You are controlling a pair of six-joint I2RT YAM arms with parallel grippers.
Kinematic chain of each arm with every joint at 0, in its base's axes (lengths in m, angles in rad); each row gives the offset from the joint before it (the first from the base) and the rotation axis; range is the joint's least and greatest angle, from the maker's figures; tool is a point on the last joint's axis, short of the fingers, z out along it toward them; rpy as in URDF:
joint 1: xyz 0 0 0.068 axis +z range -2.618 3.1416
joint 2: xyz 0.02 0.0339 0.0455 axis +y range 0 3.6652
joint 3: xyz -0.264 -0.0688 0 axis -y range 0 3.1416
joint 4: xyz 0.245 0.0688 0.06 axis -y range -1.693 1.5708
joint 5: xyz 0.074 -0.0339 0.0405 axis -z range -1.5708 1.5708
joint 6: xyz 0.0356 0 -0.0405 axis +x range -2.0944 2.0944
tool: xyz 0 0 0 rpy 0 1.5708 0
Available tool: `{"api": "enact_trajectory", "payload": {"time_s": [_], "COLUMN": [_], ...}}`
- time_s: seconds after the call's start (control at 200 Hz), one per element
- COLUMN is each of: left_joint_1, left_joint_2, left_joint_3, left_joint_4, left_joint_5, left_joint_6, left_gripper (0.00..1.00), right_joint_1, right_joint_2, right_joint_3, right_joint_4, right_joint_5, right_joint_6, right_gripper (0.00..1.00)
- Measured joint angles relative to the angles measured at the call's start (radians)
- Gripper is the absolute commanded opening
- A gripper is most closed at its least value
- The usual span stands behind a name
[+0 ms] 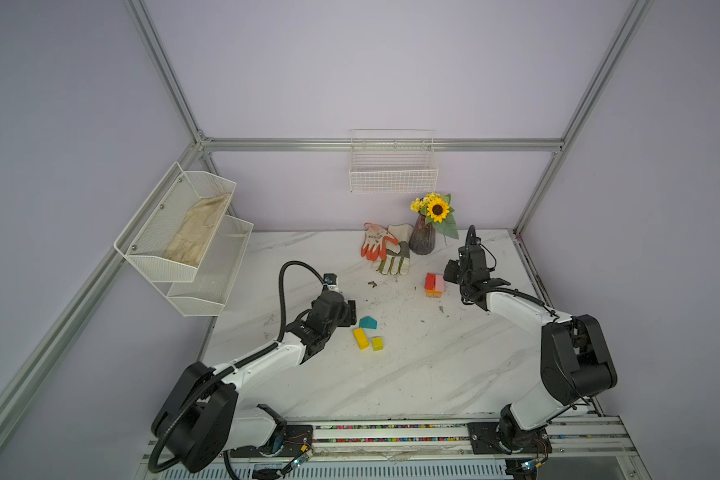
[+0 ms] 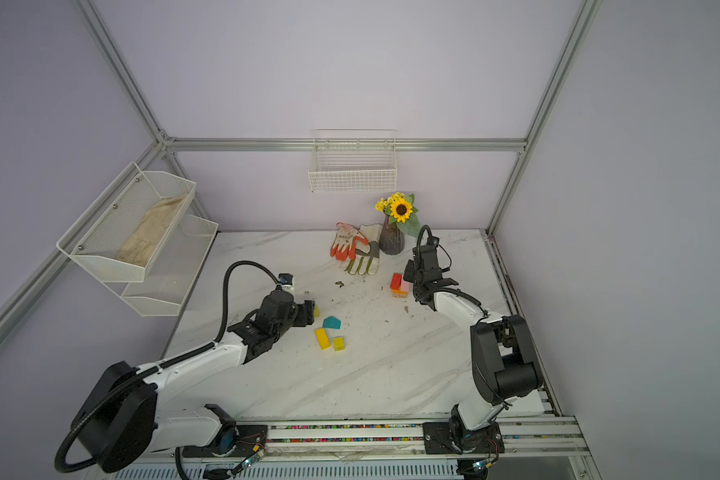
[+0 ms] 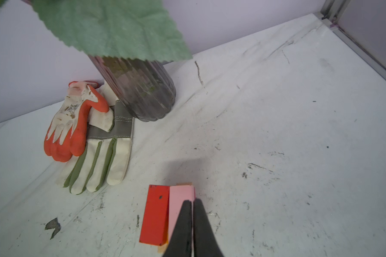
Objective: Build the wood block tower
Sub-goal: 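Reach the left gripper to the stack while the right gripper moves to its far side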
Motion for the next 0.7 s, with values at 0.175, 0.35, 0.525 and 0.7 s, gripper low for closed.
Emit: {"api": "enact_trajectory", "payload": {"time_s": [0.175,0.35,0.525,0.7], "left_joint_1": [-0.045,-0.060,-0.078,-0.087], "left_joint_2": [0.329,0.584,0.740,0.821], "left_joint_3": [0.316,0.603,0.819,0.923], "left_joint_4": [0.012,-0.043,-0.120,-0.179], "left_joint_5": [0.037,0.080,0.107,0.129], "left_joint_6": [-0.001,0.000,0.000,0.001], "left_gripper": [0.78,0.77,0.77,0.77], "right_joint_1": [-0.051,-0.062,-0.062,-0.062], "right_joint_2": [-0.045,-0.050,-0.018,0.052], "right_joint_3": [-0.176,-0.271,-0.300,-0.300], "right_joint_4": [0.156,0.307,0.434,0.489], "right_joint_5": [-0.010,-0.044,-0.071,-0.092], "right_joint_6": [0.036,0.073,0.101,0.108], "right_gripper": [0.07,0.06,0.06,0.05]}}
